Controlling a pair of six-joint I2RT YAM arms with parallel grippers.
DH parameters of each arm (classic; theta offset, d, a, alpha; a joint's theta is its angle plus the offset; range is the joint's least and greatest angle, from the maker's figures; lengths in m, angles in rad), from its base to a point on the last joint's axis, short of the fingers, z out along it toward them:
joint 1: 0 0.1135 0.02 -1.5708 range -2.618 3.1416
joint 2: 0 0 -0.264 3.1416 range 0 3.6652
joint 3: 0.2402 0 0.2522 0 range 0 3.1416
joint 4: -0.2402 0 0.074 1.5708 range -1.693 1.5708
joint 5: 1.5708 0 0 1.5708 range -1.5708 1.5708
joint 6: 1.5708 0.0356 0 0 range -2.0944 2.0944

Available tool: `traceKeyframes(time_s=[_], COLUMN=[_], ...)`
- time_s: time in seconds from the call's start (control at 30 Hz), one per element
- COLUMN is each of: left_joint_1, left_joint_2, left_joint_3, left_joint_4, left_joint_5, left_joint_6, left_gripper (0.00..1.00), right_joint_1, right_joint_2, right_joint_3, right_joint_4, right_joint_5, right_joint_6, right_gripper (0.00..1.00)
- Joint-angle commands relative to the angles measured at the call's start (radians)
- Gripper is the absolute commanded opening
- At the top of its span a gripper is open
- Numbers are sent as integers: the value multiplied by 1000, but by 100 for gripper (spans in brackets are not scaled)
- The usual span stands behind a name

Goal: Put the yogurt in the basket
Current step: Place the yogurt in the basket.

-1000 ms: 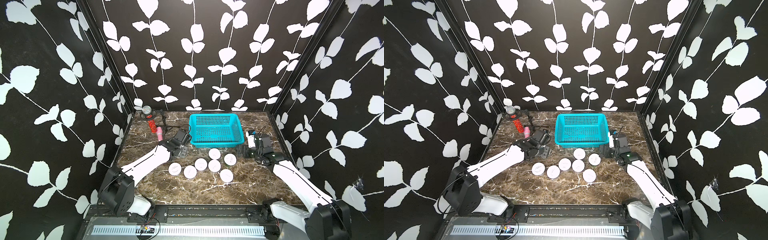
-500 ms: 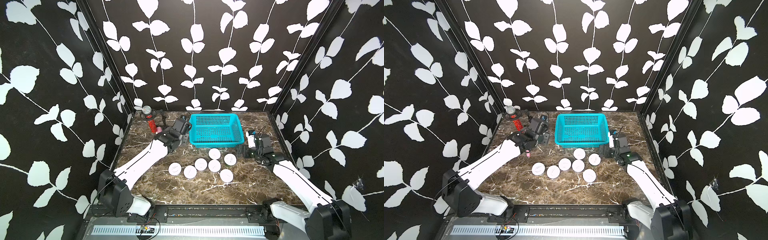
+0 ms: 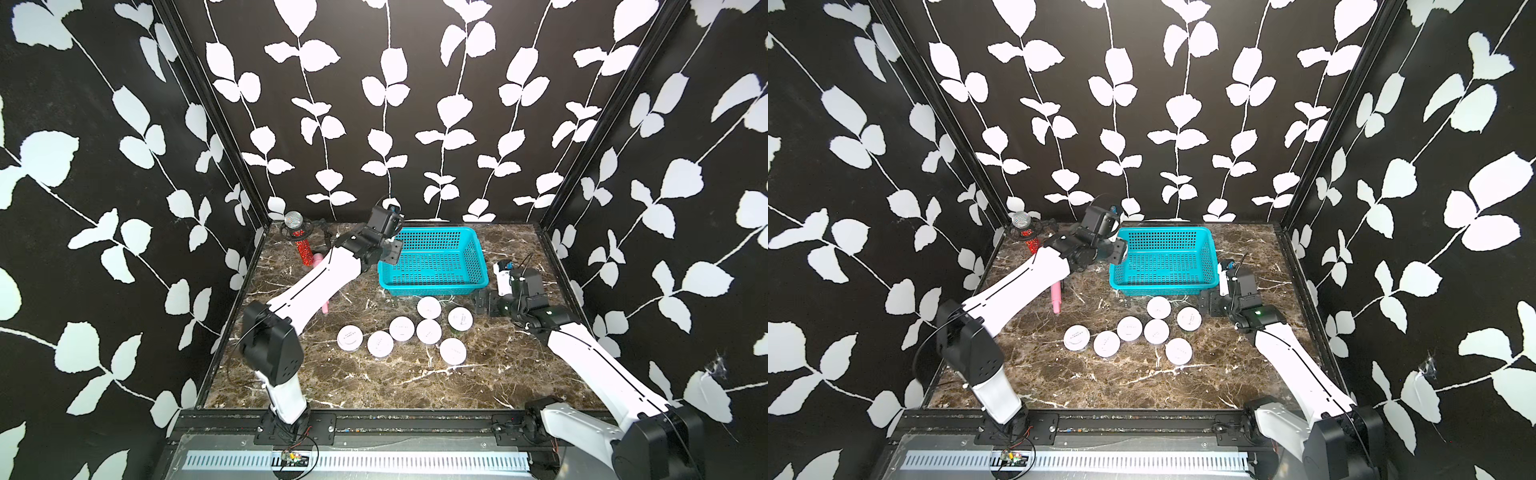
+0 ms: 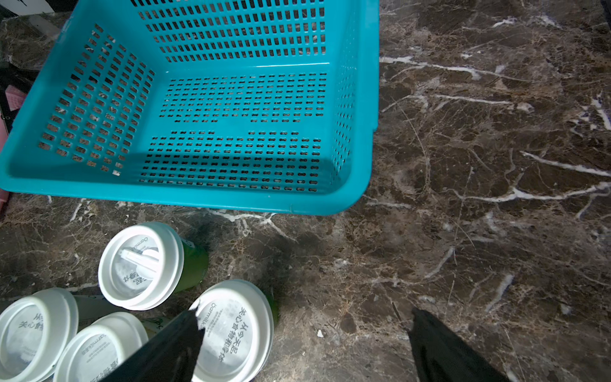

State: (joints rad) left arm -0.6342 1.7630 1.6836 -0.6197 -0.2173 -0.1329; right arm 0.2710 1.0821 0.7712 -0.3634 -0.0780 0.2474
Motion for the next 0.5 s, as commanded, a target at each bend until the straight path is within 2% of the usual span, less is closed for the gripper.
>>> traceKeyframes(time_s=[0.0,0.47], left_joint_1=[-4,-5], left_joint_2=[36,241], left_joint_3=[74,249], left_joint_4=[-69,-198], left_joint_5=[57,105], left_joint_6=[17,50], left_gripper=[55,56], right_joint_1=[7,7], right_joint_2=[-21,-30], right_joint_3=[-7,-11], right_joint_4=[0,-3], right_joint_5=[23,5], right_joint_6=[-14,-9], right_gripper=[99,99])
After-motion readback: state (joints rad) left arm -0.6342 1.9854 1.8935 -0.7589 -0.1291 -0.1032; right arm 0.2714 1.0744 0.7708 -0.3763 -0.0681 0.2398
